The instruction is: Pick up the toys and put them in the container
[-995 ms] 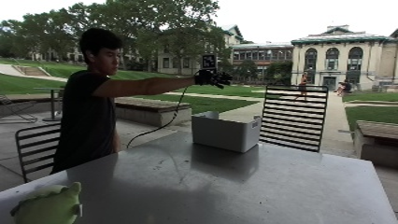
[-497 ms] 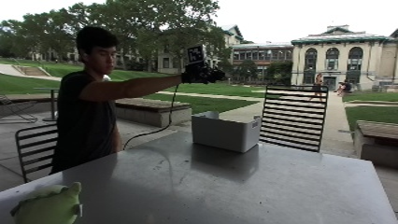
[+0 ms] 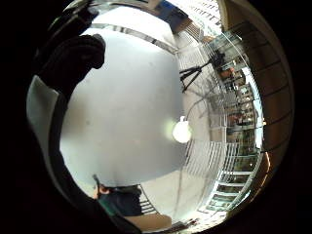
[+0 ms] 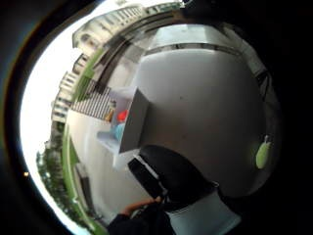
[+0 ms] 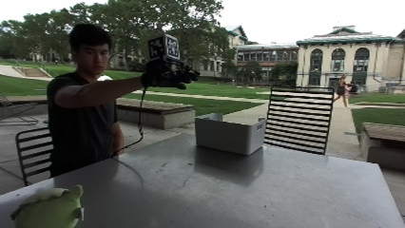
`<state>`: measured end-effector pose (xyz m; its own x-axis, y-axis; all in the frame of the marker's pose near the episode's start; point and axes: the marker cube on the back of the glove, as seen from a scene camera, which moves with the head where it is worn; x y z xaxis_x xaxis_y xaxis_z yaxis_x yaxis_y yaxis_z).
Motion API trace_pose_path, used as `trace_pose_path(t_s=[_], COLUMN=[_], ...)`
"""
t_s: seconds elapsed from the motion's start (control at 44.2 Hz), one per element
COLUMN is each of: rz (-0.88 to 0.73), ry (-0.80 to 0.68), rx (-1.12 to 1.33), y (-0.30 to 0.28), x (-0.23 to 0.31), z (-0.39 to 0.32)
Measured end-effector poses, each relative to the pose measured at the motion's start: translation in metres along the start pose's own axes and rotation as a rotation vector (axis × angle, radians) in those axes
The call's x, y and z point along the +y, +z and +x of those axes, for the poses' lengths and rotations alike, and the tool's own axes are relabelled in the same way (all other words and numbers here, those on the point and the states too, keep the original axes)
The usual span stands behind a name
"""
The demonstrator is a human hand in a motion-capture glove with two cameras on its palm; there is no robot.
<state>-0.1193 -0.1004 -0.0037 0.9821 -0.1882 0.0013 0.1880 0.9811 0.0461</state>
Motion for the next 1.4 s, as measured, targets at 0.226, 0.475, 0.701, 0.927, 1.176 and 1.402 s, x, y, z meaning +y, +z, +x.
trace_pose_path(t_s=[0.226,0.475,0.701,0.927,1.176,1.402], rz=[-0.016,-0.061,-0.139,-0.256,-0.313,-0.357], ry=[0.103,0.226,0.307,0.389,0.451,0.469], rx=[0.055,0.055,0.014,-0.013,-0.029,-0.062], y=[0.015,0.046,0.106,0.185,0.247,0.282], x=[0.023,0.059,0.097,0.134,0.162,0.172], z=[0.135,0.256,0.357,0.415,0.447,0.455])
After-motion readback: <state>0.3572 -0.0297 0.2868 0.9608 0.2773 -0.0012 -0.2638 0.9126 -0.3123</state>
